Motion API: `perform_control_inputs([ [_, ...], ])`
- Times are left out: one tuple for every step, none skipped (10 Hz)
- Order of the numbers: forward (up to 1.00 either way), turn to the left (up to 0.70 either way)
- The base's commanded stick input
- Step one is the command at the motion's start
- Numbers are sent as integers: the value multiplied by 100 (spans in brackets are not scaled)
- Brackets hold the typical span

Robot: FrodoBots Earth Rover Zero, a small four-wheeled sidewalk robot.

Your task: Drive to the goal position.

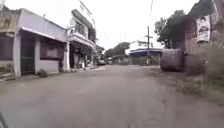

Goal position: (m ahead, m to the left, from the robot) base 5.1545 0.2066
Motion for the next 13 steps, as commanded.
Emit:
perform_control_inputs([
  [100,-30],
  [100,-30],
  [100,-30],
  [100,-30],
  [100,-28],
  [100,1],
  [100,10],
  [100,10],
  [100,10],
  [100,10],
  [100,10],
  [100,10],
  [100,10],
])
